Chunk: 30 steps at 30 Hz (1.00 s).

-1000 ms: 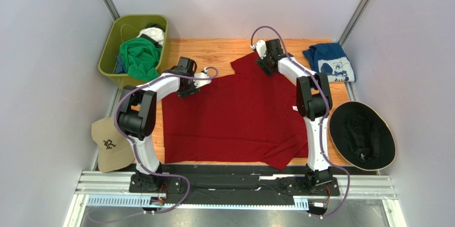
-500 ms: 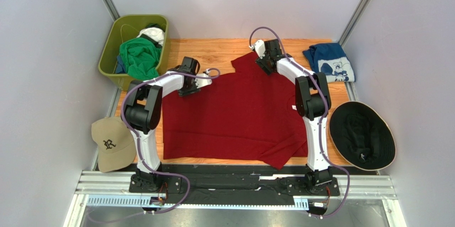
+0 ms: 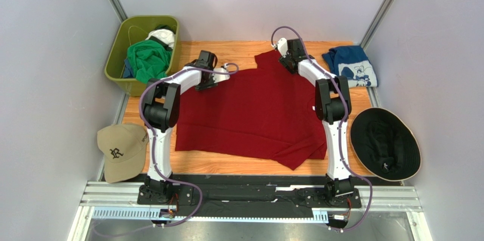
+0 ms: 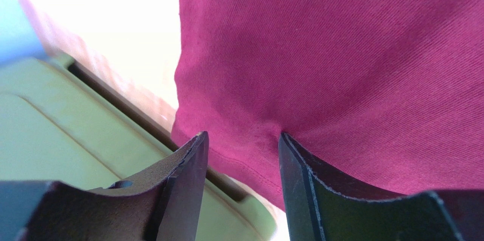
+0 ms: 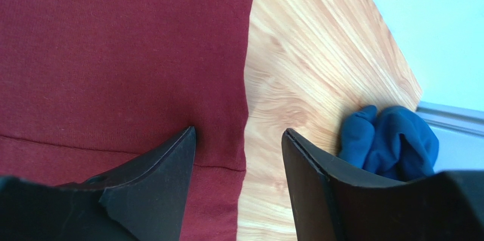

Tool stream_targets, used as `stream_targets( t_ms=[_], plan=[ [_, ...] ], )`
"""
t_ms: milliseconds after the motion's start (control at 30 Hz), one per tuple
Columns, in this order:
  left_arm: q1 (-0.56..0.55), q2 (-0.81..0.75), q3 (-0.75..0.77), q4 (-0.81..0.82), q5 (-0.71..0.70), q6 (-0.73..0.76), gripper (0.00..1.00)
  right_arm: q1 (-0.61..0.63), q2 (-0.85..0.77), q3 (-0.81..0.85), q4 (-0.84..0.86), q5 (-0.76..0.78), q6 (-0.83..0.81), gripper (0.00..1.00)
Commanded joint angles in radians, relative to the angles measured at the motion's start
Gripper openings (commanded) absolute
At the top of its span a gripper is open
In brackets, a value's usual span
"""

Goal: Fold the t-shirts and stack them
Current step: Flatten the tshirt out

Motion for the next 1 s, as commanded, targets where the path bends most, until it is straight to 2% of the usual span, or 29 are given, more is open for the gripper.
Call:
stream_targets(
  t_ms=[0, 267, 567, 767, 967],
  plan=[
    [0.001, 0.072, 0.108, -0.019, 0.019, 0.042, 0.57, -0.049, 0.058, 0.055, -0.009, 0.046, -0.034, 0.62],
    [0.001, 0.202, 0.284, -0.018, 0.014, 0.064, 0.57, -0.069, 0.136, 0.184, -0.004, 0.058, -0.064, 0.62],
    [-0.002, 0.303, 0.406, 0.016, 0.005, 0.085, 0.57, -0.069, 0.247, 0.368, 0.020, 0.067, -0.092, 0.62],
    [-0.002, 0.360, 0.456, 0.103, -0.029, 0.111, 0.57, -0.067, 0.288, 0.413, 0.089, 0.096, -0.149, 0.63],
    [-0.002, 0.363, 0.455, 0.201, -0.043, 0.085, 0.59, -0.067, 0.247, 0.375, 0.109, 0.098, -0.137, 0.63]
  ],
)
